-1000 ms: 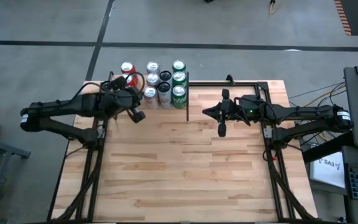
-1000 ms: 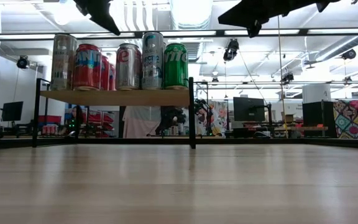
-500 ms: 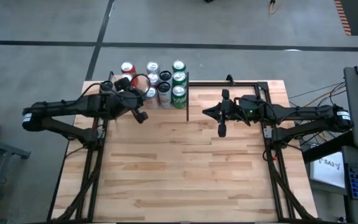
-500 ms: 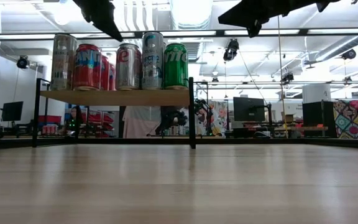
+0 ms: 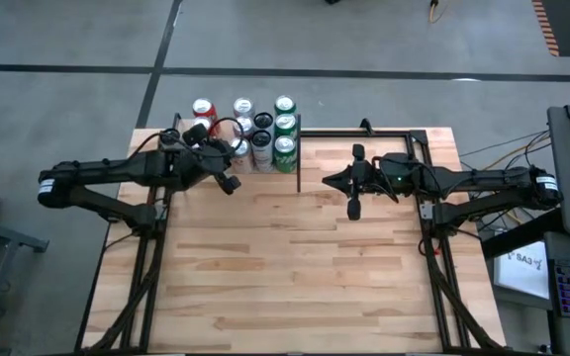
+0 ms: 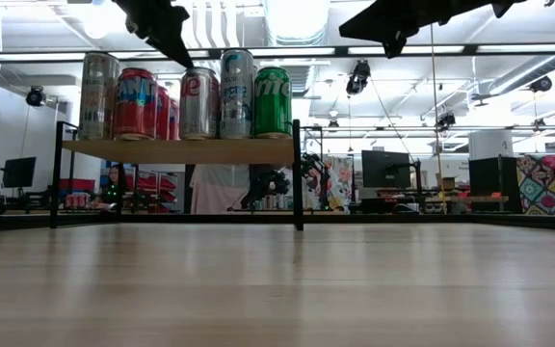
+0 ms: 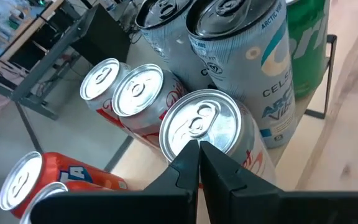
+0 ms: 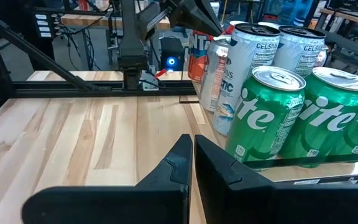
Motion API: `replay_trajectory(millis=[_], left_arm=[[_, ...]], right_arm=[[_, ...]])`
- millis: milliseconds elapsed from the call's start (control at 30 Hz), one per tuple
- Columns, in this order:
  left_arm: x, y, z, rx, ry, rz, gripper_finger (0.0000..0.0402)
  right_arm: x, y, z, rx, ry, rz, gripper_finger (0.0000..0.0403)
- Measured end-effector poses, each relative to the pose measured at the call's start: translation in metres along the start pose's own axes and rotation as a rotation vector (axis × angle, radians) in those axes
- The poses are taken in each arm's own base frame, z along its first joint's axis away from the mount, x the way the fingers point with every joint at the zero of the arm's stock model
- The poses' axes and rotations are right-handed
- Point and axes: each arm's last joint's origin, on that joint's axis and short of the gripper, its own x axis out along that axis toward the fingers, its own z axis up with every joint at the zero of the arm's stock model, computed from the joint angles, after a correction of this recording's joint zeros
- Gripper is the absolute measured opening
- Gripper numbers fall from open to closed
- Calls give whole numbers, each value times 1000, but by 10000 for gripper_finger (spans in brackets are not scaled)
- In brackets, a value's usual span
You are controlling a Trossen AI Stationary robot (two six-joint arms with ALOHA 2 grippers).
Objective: Place canned beverage on shelf
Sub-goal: Adjust the silver soda can on the shelf
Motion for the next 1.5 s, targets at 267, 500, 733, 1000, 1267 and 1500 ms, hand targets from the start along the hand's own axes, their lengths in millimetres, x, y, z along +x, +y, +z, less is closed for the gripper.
replay_trajectory(millis=[267,500,733,1000,1267,1500], left_arm=[[0,0,1,-101,0,-7,0],[-4,2,5,-158,-14,-20,0],[-5,3,6,-64,-16,-7,0],[-3,2,2,-81,18,-12,0],[-3,0,3,-151,13,-60,0],[-3,0,5,-183,1,-63,0]], right_arm=[[0,0,0,0,3,0,9],[0,0,0,-1,5,0,9],[0,0,-1,-1,6,0,9],[0,0,-1,0,7,0,9],[0,0,-1,0,7,0,9],[0,0,-1,0,7,0,9]])
